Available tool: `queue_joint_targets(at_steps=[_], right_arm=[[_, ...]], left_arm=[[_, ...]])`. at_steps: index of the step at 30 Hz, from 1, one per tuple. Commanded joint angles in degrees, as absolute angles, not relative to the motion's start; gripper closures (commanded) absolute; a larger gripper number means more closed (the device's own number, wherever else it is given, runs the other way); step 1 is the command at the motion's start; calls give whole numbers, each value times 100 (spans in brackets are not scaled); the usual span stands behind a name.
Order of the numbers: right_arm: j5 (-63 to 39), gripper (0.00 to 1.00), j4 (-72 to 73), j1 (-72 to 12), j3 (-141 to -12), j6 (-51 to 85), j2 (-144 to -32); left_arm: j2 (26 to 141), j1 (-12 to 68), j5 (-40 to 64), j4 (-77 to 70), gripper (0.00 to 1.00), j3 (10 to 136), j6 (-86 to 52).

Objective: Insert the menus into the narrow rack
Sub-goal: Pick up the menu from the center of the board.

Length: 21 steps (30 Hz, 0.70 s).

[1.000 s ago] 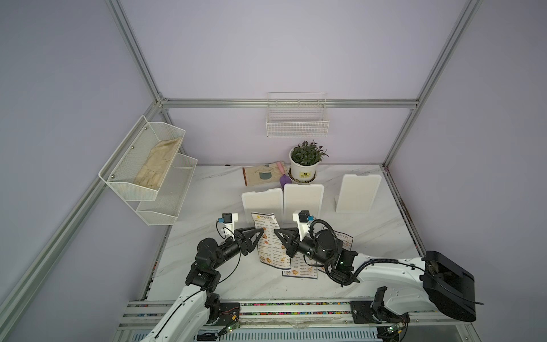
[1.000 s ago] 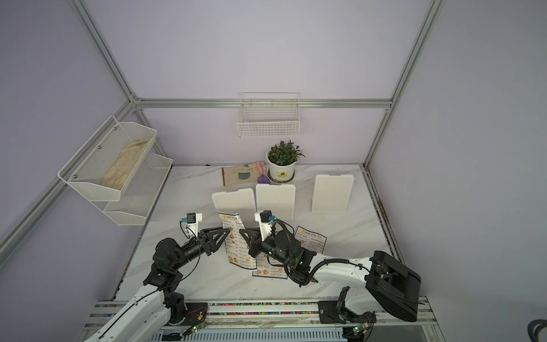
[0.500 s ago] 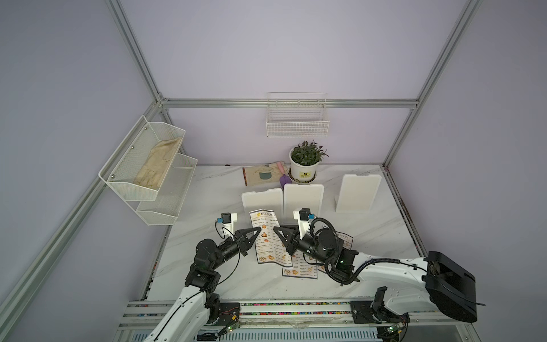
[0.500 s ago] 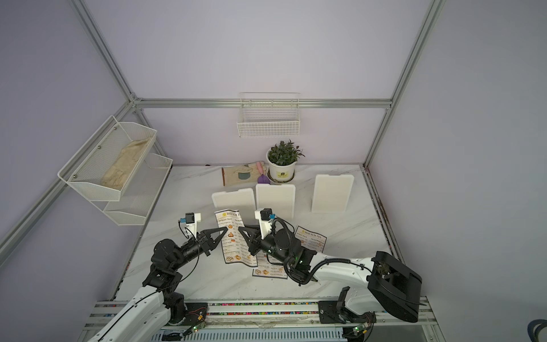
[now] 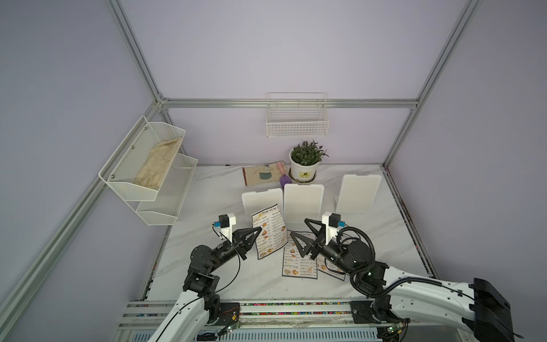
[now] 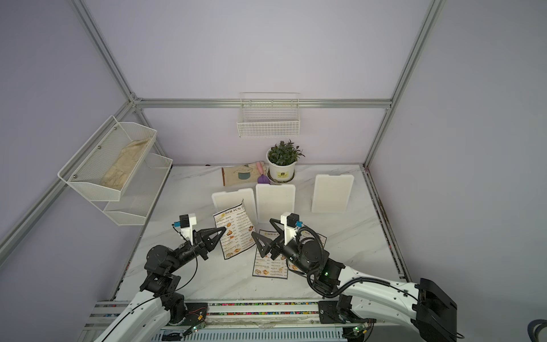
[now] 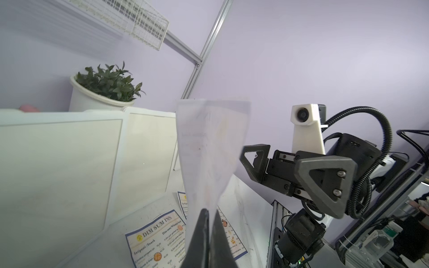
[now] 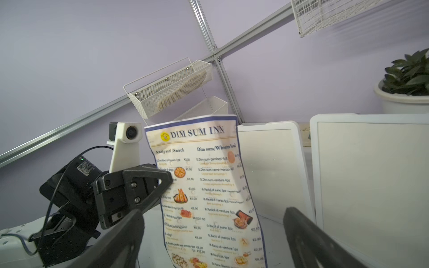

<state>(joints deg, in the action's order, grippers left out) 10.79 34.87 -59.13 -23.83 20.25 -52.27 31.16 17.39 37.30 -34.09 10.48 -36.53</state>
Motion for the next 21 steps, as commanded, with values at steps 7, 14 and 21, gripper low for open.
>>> queue_joint_targets(at_steps=[7, 14, 21], right_arm=[[-168, 3, 3264, -5369, -2178, 1287, -4925], [-2167, 3, 3935, -4100, -2096, 1793, -5494], [-3381, 3, 4930, -4060, -2173, 1927, -6450]], left_arm=[[3935, 2125, 4404, -4566, 100, 1614, -2716], [4397, 2292, 4625, -5326, 100, 1616, -2742], [4567, 2351, 4673, -5484, 100, 1669, -2727]])
